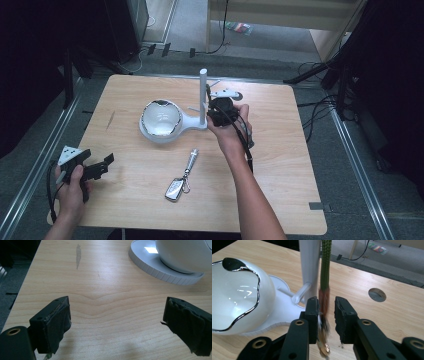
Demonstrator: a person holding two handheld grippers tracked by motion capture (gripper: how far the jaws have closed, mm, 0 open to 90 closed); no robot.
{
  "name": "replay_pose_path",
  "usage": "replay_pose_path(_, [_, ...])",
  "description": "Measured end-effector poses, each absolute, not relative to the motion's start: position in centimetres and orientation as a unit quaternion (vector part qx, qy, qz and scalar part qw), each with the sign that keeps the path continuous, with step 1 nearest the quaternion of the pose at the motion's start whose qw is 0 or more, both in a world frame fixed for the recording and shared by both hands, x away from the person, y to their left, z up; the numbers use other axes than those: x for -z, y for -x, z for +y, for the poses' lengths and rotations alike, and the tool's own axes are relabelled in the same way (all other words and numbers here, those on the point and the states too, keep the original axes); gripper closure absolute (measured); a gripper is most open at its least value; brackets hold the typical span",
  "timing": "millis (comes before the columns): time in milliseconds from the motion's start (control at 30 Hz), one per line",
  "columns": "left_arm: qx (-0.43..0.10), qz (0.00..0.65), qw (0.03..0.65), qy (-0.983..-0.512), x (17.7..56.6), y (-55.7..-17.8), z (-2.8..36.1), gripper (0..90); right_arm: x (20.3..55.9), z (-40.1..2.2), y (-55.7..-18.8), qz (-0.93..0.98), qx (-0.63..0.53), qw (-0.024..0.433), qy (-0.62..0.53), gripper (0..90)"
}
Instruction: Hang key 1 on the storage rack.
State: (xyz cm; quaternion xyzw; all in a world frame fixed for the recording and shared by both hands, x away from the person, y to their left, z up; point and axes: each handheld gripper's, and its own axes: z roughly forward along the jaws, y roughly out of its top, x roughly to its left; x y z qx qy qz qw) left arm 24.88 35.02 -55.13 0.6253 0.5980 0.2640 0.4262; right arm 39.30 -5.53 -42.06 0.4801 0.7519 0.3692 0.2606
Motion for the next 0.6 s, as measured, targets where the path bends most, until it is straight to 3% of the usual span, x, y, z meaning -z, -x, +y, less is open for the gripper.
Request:
replay_pose_path(433, [-0.265,0.597,0.425,-0.627,55.1,-24.9,35.0,8.0,42.8,-7.4,-38.3,0.752,-0.355,0.227,-0.507,63.1])
replay_pose_path(600, [-0.265,0.597,0.425,-0.627,55.1,-24.9,35.0,8.0,43.0,-7.8,-37.8,0.759,-0.342,0.21,-0.513,54.3])
